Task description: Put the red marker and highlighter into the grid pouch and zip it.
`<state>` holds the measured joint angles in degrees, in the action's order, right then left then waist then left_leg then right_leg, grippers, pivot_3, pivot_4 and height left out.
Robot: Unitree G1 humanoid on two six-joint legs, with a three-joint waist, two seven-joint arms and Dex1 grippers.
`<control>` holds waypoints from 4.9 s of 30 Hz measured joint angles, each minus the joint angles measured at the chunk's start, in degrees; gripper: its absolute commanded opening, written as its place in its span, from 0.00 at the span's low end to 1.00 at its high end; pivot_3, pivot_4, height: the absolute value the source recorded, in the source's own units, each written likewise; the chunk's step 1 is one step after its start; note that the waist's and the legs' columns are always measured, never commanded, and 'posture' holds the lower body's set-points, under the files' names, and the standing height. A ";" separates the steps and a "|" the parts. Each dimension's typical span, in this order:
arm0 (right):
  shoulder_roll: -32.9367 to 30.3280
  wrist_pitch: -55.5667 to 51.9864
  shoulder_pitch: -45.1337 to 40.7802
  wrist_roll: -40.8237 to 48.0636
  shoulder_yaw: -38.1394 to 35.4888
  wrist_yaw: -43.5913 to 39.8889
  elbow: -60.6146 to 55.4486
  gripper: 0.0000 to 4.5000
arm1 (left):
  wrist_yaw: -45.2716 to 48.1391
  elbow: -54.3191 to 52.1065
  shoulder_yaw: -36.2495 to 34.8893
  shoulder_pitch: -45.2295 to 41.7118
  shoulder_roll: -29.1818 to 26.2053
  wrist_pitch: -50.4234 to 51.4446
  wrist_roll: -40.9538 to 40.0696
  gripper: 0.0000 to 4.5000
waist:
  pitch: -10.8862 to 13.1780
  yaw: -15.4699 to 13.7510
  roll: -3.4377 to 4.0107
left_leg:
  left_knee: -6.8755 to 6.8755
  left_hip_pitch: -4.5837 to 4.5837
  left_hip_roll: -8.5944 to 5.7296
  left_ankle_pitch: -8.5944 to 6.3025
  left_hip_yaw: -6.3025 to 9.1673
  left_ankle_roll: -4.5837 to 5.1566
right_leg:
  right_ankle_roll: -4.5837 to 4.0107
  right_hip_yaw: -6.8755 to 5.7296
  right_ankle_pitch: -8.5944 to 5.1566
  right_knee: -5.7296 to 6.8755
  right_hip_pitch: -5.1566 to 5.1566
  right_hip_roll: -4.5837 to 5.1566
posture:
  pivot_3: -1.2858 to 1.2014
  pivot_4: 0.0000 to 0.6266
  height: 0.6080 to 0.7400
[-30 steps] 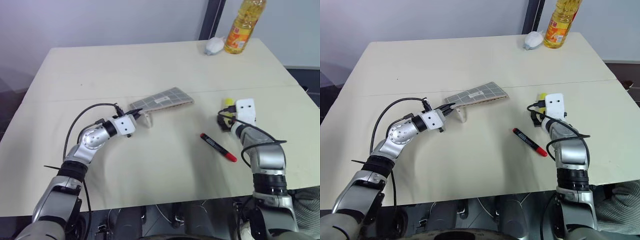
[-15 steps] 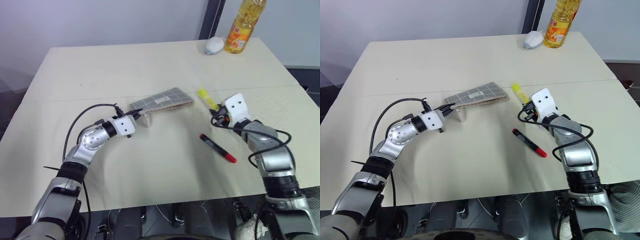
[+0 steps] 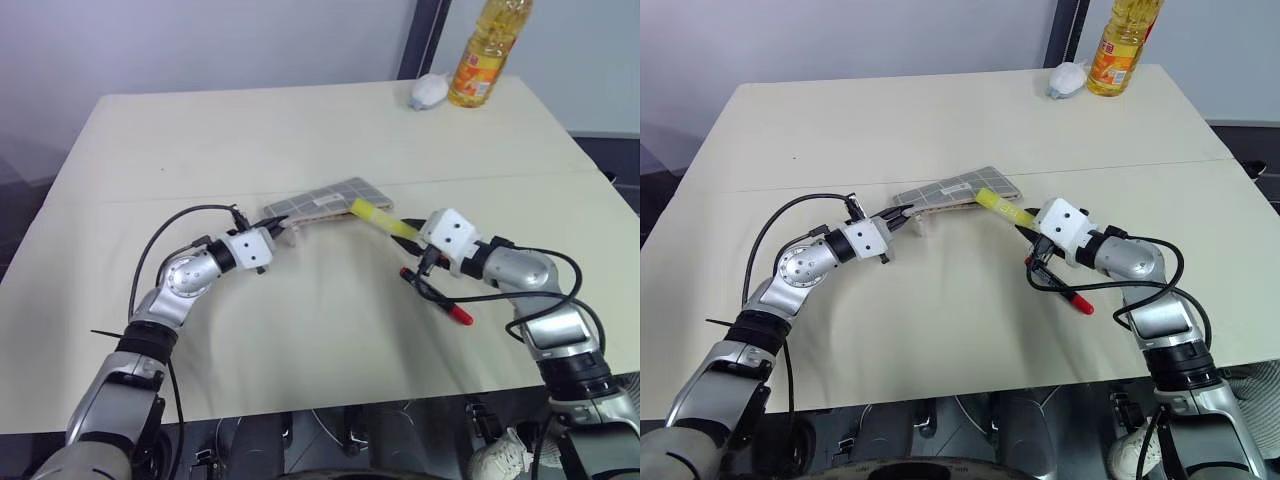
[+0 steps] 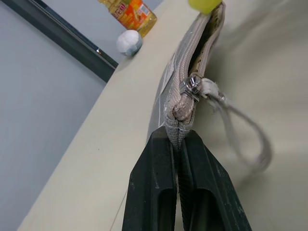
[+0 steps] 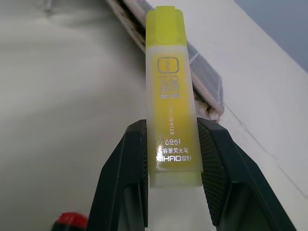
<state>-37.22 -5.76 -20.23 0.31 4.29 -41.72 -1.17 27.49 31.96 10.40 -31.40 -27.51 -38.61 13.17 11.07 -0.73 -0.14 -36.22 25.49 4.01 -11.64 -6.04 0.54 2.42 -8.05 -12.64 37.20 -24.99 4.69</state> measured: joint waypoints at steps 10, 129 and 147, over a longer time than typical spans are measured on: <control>0.21 2.67 0.92 3.67 -0.30 -4.38 -0.20 0.20 | 0.10 -1.33 0.00 0.09 0.30 1.69 -0.06 0.00 | 0.00 0.03 0.00 | -0.01 -0.01 -0.01 0.00 -0.02 0.00 | 0.01 0.00 0.00 0.00 0.03 0.00 | 0.52 0.24 1.00; -1.12 -7.56 -5.50 3.77 6.07 -7.61 -2.80 0.07 | 10.14 -6.40 2.21 0.26 2.93 -0.59 -6.21 0.00 | -0.01 0.12 0.00 | -0.77 0.18 0.02 -0.30 0.13 0.42 | -0.16 -0.04 0.01 -0.06 0.23 0.06 | 0.52 0.24 1.00; 0.48 7.87 -9.23 1.34 7.45 -10.45 4.79 0.99 | 14.60 -10.34 1.93 2.38 2.53 4.88 -10.02 0.00 | 0.00 -0.14 0.01 | -0.81 0.31 0.00 -0.30 0.07 0.45 | 0.01 -0.03 0.10 -0.05 0.20 0.03 | 0.52 0.24 1.00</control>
<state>-36.75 2.12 -29.45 1.65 11.74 -52.16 3.62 42.09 21.62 12.33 -29.02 -24.98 -33.73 3.15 11.07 -0.86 -0.13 -37.03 25.79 4.01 -11.94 -5.98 0.99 2.44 -8.08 -12.54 37.14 -24.79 4.72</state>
